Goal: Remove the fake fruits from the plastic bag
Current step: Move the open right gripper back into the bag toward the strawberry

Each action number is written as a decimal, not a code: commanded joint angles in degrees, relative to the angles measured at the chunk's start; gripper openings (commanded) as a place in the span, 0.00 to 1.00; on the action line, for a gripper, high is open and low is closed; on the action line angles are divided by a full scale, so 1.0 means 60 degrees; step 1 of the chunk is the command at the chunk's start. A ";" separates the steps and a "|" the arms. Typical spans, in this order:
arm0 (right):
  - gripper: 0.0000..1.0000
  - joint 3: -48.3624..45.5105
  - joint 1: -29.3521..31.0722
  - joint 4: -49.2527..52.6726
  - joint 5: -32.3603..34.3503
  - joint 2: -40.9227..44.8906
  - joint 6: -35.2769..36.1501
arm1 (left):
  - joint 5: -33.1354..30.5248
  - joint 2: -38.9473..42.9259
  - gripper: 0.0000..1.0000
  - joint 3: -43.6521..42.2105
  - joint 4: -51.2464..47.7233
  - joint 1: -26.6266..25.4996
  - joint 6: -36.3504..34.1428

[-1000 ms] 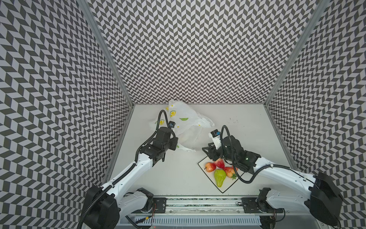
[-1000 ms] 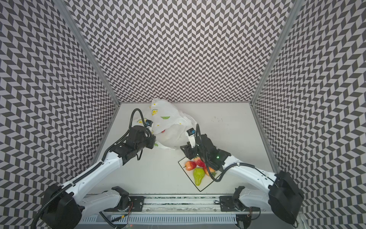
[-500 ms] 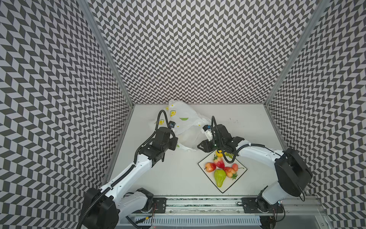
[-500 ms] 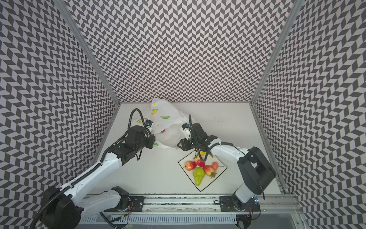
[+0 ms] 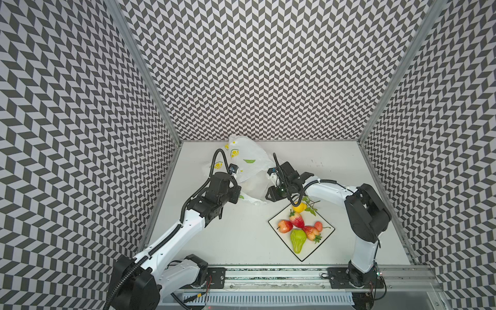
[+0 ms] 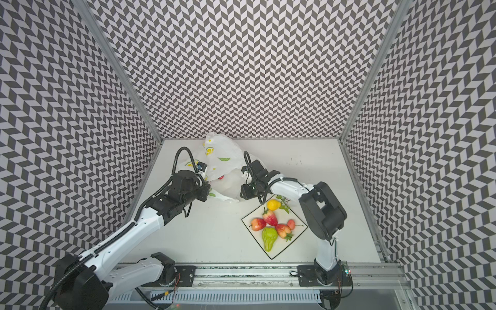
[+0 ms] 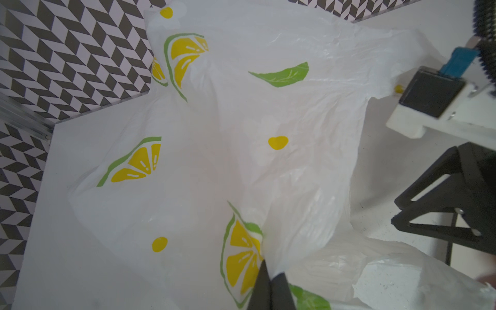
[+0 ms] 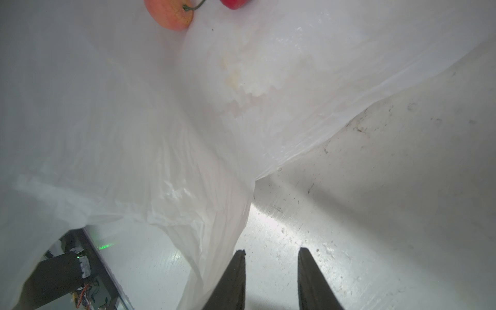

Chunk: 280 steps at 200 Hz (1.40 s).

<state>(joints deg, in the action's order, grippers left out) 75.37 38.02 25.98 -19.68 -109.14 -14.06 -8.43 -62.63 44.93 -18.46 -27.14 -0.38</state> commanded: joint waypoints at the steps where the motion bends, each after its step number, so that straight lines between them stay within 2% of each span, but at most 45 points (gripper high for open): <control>1: 0.32 0.0647 0.0039 0.0459 0.0128 -0.0420 0.0336 | 0.0108 0.0181 0.00 0.0225 0.0072 -0.0029 -0.0139; 43: 0.32 0.0912 0.0348 0.0880 0.0145 -0.0585 0.0871 | 0.0018 0.0184 0.00 0.0297 0.0101 -0.0034 -0.0148; 91: 0.32 0.1343 0.0520 0.1322 -0.0357 -0.1018 0.1129 | 0.0085 0.0170 0.00 0.0436 0.0154 -0.0039 -0.0112; 155: 0.32 0.1968 -0.0054 0.1308 -0.1565 -0.0919 0.0463 | 0.0201 0.0708 0.00 -0.0078 -0.0320 -0.0205 -0.0501; 216: 0.33 0.2026 -0.0242 0.0715 -0.3060 -0.1132 -0.0303 | 0.0368 0.0961 0.00 -0.0416 -0.0169 -0.0790 -0.1307; 233: 0.34 0.2028 -0.0307 0.0788 -0.3181 -0.1048 -0.0311 | 0.0264 0.0919 0.00 -0.0495 -0.0162 -0.0893 -0.1544; 246: 0.37 0.1909 -0.0421 0.1000 -0.2967 -0.0896 -0.0292 | 0.0180 0.0890 0.00 -0.0570 -0.0131 -0.0897 -0.1667; 280: 0.53 0.0540 -0.0762 0.0755 -0.2611 0.0091 -0.0743 | 0.0084 0.0854 0.00 -0.0603 -0.0030 -0.0897 -0.1766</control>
<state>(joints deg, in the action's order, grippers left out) 83.68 35.07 32.29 -35.83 -113.95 -16.14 -7.44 -57.65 41.78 -19.31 -32.27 -8.84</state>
